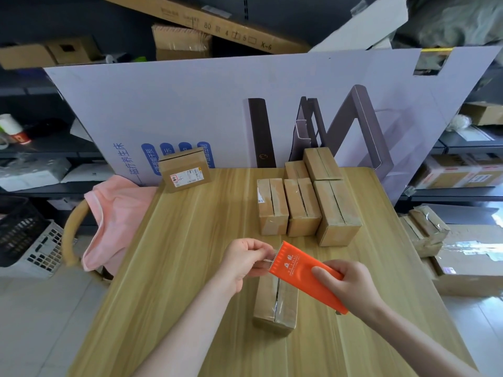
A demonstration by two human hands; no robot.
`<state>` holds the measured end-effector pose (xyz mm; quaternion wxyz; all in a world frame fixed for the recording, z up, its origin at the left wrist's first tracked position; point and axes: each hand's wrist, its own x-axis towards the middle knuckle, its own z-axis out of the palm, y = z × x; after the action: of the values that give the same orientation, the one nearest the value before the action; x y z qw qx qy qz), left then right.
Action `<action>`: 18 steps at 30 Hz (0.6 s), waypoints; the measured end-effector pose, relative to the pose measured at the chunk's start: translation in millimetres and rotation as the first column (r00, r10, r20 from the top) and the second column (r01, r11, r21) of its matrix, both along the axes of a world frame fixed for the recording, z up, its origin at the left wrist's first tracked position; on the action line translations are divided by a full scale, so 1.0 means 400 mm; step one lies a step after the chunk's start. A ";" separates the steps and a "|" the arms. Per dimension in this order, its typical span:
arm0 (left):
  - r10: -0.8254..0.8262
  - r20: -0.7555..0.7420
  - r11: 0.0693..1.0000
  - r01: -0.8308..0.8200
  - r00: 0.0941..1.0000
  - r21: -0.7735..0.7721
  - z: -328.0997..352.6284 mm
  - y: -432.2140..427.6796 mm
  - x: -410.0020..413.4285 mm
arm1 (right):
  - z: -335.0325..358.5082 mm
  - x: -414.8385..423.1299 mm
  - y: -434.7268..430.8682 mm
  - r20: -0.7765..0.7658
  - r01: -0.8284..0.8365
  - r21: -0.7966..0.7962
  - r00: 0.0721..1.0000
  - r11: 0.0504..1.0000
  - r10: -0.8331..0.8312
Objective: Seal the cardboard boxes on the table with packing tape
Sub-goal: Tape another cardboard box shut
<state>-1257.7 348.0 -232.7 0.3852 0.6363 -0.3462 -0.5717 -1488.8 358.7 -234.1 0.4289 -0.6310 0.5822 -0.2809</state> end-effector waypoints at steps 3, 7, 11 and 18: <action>0.018 -0.023 0.999 -0.017 1.000 0.042 -0.002 -0.004 0.002 | -0.001 0.006 0.004 -0.037 -0.038 -0.046 0.999 0.998 0.037; 0.039 -0.100 0.996 -0.031 0.994 0.086 -0.007 -0.007 0.011 | 0.002 0.009 0.002 -0.048 -0.036 -0.052 0.998 0.998 0.033; 0.071 -0.143 0.993 -0.057 0.987 0.100 -0.015 -0.015 0.016 | 0.011 0.015 0.003 -0.093 -0.043 -0.057 0.995 0.997 0.038; 0.164 0.006 0.986 -0.164 0.986 0.037 -0.018 -0.050 0.040 | 0.034 0.005 -0.011 -0.173 -0.064 0.000 0.983 0.998 0.063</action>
<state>-1241.8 328.1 -239.7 0.4188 0.6705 -0.2823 -0.5435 -1487.0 354.3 -220.7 0.3838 -0.6723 0.5961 -0.2131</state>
